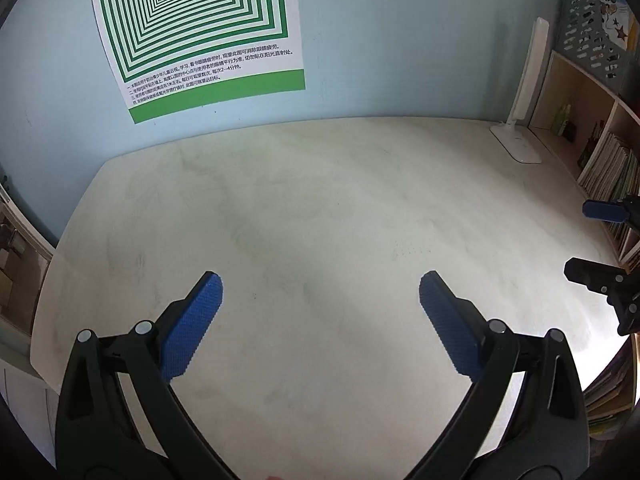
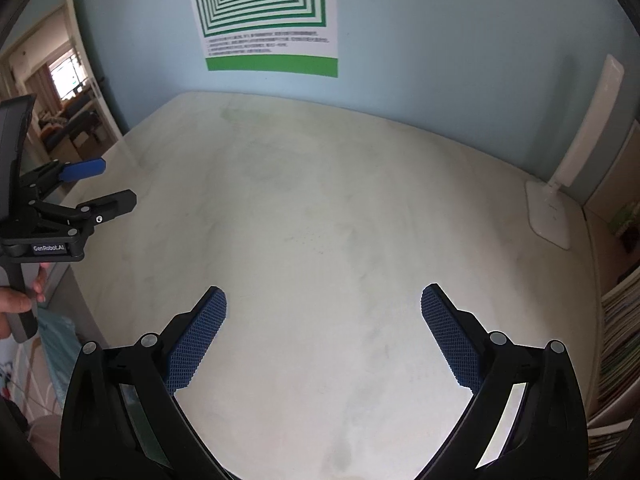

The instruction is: Collect trash

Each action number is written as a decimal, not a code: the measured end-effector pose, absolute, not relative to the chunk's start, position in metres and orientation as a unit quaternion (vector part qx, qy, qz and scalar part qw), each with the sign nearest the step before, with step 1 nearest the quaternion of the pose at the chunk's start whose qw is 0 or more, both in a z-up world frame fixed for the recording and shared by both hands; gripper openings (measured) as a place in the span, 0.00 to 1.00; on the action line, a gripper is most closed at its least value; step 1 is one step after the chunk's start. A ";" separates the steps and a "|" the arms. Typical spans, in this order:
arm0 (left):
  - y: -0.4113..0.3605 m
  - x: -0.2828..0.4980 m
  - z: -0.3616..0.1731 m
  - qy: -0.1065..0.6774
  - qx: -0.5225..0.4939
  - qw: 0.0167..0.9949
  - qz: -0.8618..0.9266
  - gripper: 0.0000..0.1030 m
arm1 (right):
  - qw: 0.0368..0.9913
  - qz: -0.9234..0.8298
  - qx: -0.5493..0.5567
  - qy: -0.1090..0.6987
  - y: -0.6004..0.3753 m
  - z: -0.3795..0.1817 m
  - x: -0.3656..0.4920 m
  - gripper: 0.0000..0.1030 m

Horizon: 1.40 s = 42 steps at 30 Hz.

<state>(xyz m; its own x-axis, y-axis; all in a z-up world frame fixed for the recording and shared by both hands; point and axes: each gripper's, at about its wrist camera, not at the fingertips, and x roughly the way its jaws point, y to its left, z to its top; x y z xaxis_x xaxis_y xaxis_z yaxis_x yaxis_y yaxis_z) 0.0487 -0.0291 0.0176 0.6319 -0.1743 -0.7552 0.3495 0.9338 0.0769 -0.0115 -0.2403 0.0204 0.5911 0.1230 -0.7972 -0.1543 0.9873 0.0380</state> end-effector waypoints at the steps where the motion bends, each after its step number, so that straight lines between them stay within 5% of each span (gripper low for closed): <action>1: -0.034 0.050 0.015 0.399 0.116 0.898 -0.143 0.94 | 0.894 0.071 -0.013 0.443 -0.243 0.021 -0.010 0.94; 18: -0.042 0.079 -0.003 0.359 0.167 0.903 -0.167 0.94 | 0.890 -0.066 0.084 0.444 -0.234 -0.011 0.021 0.94; 42: -0.043 0.085 -0.018 0.396 0.124 0.886 -0.206 0.94 | 0.884 -0.071 0.076 0.455 -0.228 -0.015 0.032 0.94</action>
